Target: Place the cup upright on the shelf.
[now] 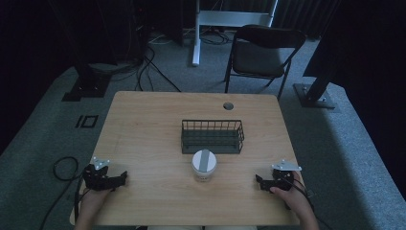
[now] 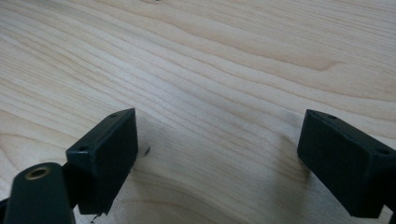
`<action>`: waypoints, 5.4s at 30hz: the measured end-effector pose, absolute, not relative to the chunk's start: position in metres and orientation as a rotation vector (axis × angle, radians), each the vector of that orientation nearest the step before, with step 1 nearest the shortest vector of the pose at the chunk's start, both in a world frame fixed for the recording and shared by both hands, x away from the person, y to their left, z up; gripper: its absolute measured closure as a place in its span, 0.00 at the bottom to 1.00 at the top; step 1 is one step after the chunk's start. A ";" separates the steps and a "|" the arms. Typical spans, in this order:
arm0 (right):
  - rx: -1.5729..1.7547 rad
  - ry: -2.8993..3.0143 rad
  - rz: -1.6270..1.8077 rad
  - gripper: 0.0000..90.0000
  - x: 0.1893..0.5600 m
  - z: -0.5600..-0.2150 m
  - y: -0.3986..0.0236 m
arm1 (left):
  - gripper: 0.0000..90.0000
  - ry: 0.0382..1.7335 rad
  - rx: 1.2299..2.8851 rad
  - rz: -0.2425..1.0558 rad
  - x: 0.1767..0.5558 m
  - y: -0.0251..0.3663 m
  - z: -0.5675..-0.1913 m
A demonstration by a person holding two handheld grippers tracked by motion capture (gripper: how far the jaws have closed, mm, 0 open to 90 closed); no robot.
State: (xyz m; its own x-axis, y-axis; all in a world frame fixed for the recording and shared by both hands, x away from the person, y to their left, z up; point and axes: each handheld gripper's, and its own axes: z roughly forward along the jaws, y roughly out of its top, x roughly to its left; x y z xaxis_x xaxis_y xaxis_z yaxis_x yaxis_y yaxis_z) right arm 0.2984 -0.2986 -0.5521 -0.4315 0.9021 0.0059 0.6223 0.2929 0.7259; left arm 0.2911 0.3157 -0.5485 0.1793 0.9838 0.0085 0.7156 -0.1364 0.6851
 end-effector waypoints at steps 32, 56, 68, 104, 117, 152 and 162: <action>1.359 2.169 0.935 0.13 0.299 -0.552 -0.298 | 0.00 1.584 1.920 0.637 0.291 0.316 -0.549; 1.196 2.229 1.060 0.15 0.299 -0.542 -0.258 | 0.00 1.583 1.922 0.637 0.291 0.316 -0.549; 1.145 2.279 1.125 0.15 0.297 -0.543 -0.239 | 0.00 1.584 1.921 0.637 0.291 0.316 -0.549; 0.879 2.413 1.242 0.15 0.295 -0.540 -0.170 | 0.00 1.582 1.923 0.638 0.291 0.316 -0.549; 0.847 2.418 1.341 0.15 0.296 -0.535 -0.149 | 0.00 1.582 1.923 0.638 0.291 0.316 -0.549; 0.831 2.353 1.453 0.15 0.309 -0.540 -0.121 | 0.00 1.582 1.923 0.638 0.291 0.316 -0.549; 0.852 2.339 1.471 0.15 0.312 -0.540 -0.117 | 0.00 1.582 1.923 0.638 0.291 0.316 -0.549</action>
